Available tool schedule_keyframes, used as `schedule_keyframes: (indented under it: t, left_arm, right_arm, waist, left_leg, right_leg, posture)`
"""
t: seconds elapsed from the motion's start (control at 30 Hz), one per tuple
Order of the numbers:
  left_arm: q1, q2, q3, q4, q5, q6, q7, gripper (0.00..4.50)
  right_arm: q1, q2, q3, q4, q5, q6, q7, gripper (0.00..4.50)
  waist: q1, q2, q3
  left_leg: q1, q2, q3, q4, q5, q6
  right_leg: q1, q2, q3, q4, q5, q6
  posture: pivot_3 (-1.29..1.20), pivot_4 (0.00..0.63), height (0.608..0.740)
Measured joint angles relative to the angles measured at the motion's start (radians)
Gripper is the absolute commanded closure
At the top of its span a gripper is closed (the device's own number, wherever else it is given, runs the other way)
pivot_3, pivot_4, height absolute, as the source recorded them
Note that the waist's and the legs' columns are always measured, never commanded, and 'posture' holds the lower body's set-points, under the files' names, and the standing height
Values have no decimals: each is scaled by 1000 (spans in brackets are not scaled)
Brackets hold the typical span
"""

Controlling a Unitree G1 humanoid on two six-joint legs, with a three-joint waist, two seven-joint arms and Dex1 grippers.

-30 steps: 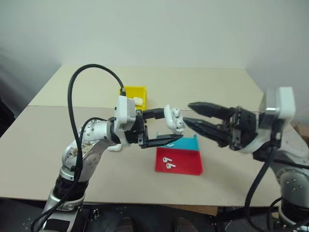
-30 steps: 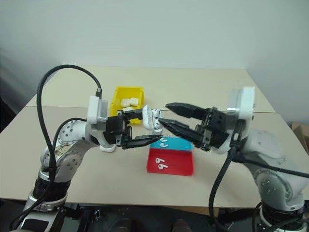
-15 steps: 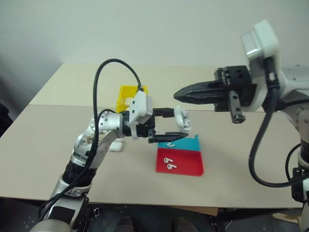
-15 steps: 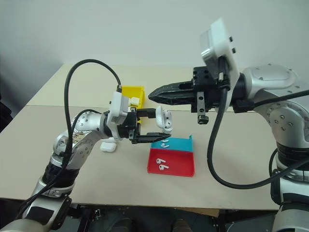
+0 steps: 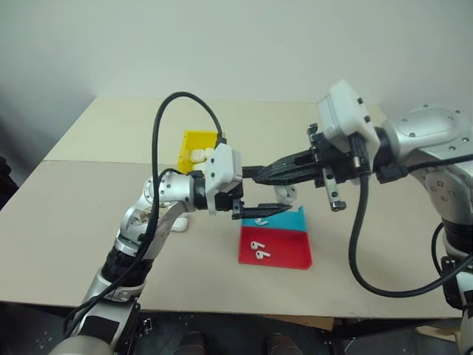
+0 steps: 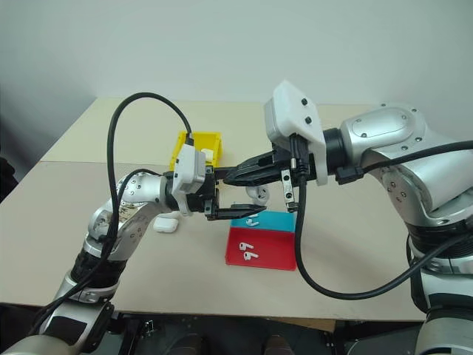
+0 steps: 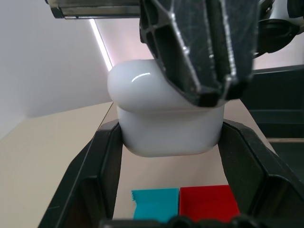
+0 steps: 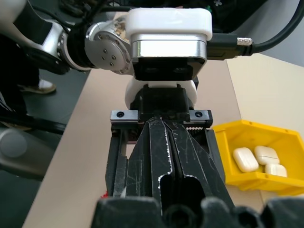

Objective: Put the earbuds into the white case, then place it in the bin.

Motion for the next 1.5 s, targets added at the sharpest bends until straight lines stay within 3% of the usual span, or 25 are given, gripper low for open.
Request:
schedule_keyframes:
  t: [0.43, 0.8, 0.9, 1.0, 1.1, 1.2, 1.5]
  left_arm:
    - [41, -5, 9, -1, -1, -7, -2, 1748]
    - [57, -35, 45, -1, -4, -71, 38, 1748]
    - [25, -44, 71, 4, 27, 39, 185, 1748]
    - [-105, -41, 98, 93, 93, 149, 343, 1748]
    - [-241, -63, 186, 264, 135, 146, 485, 1748]
    - [-271, -99, 271, 375, 150, 139, 607, 1748]
    - [-245, -105, 174, 662, 431, 58, 873, 1748]
  right_arm:
    - [45, -35, -4, 17, -111, -54, 51, 4469]
    - [59, 6, -198, 46, -55, -53, -35, 4469]
    - [94, 32, -287, 41, -26, -32, -133, 4469]
    - [198, 51, -347, 2, -17, -26, -217, 4469]
    - [317, 102, -383, -52, 20, 15, -317, 4469]
    - [392, 145, -411, -103, 45, 46, -417, 4469]
    - [504, 101, -378, -175, 41, 86, -507, 4469]
  waist:
    - [0, 0, 0]
    - [-1, 0, 0]
    - [2, 0, 0]
    - [10, 0, 0]
    - [10, 0, 0]
    - [0, 0, 0]
    - [4, 0, 0]
  left_leg:
    - [0, 0, 0, 0, 0, 0]
    - [0, 0, 0, 0, 0, 0]
    - [0, 0, -1, 1, 0, 0]
    - [0, -1, -2, 1, 0, 0]
    - [0, -2, -2, 1, 0, 0]
    - [0, -2, -2, 0, 0, 0]
    - [0, -3, -1, 0, 0, 0]
  right_leg:
    - [0, 0, 0, 0, 0, 0]
    - [0, 0, 0, 1, 0, 0]
    - [0, 0, 0, 2, 0, 0]
    - [1, 0, -1, 2, 0, 0]
    - [1, 0, 0, 2, 0, 1]
    - [-1, -1, 0, 3, 0, 1]
    - [0, -1, 0, 3, 0, 1]
  posture:
    - [0, 150, 740]
    - [0, 150, 740]
    - [0, 150, 740]
    - [0, 150, 740]
    - [0, 150, 740]
    - [0, 150, 740]
    - [0, 150, 740]
